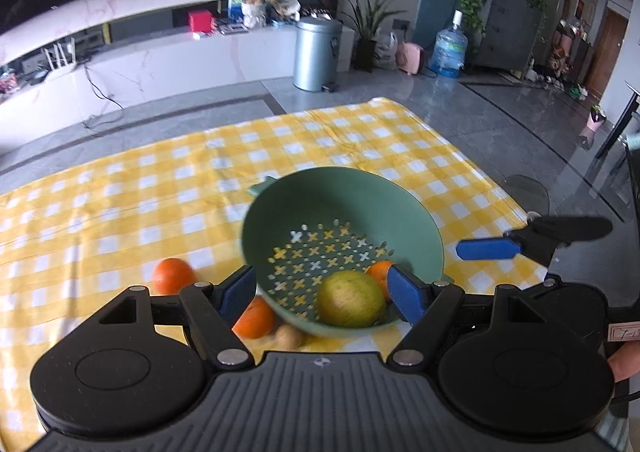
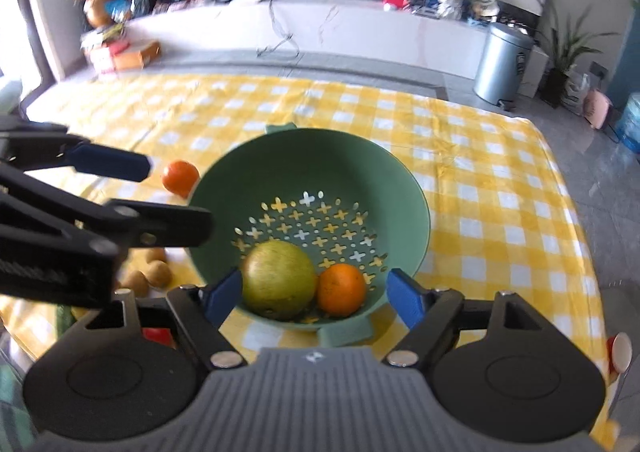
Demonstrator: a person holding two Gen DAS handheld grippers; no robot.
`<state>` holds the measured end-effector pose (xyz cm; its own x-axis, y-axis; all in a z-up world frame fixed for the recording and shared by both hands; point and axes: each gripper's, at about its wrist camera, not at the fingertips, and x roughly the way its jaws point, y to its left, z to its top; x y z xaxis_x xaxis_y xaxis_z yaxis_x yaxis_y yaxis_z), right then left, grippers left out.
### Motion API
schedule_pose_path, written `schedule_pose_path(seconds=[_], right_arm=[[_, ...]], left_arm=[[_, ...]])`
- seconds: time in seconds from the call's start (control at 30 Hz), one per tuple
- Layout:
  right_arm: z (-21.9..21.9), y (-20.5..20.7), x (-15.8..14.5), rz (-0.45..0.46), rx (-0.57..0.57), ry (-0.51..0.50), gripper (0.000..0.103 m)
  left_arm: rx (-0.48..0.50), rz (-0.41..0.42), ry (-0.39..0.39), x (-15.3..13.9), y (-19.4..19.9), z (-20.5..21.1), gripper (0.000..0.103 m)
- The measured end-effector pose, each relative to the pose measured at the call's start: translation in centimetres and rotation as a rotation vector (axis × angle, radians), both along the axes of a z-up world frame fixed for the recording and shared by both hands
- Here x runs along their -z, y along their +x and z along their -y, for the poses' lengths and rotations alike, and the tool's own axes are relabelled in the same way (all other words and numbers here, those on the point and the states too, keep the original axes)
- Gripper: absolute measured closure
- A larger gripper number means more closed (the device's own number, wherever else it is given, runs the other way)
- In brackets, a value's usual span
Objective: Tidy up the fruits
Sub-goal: 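Open the right tool to drop the tangerine while the left tool releases the pear, then lift both tools away from the colander toward the remaining fruit, then grasp the reddish-brown mango with the left tool while the right tool grasps a tangerine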
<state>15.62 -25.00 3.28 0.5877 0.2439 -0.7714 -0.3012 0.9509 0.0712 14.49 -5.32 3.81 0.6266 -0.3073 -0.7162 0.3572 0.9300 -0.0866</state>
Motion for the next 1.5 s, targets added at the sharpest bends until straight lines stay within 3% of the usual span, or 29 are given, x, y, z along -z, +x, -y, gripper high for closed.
schedule_pose_path(seconds=[0.23,0.53,0.73,0.87,1.07,1.17,1.23,1.5], right_arm=[[-0.6,-4.0,0.2,0.019,0.095,0.15,0.025],[-2.8,-8.0,2.3,-0.003,0.14,0.252,0.024],[-4.7,-9.7,4.0,-0.013,0.107,0.251,0.026],[-6.4,-10.4,4.7,-0.01,0.055,0.22,0.03],[-9.0,-11.0,6.0,-0.026,-0.038,0.206,0.033],[-10.3,-11.3,6.4,-0.028,-0.087,0.184,0.033],[-11.0,-11.4,6.8,-0.031,-0.116,0.176,0.044],[-12.3,-10.7,7.9,-0.047,-0.147,0.173,0.048]], left_arm=[[-0.034,0.014,-0.028,-1.2,-3.3,-2.8,0.015],[-0.021,-0.006,0.003,0.4,-6.1,-6.0,0.015],[-0.01,-0.056,0.023,2.6,-7.5,-8.1,0.018],[-0.034,-0.073,0.067,4.0,-8.1,-8.9,0.021],[-0.04,-0.088,0.045,5.7,-7.9,-9.7,0.021],[-0.031,-0.096,0.08,6.5,-7.7,-9.4,0.021],[-0.036,-0.104,0.093,6.9,-7.5,-9.4,0.021],[-0.039,-0.125,0.04,7.8,-7.2,-10.2,0.022]])
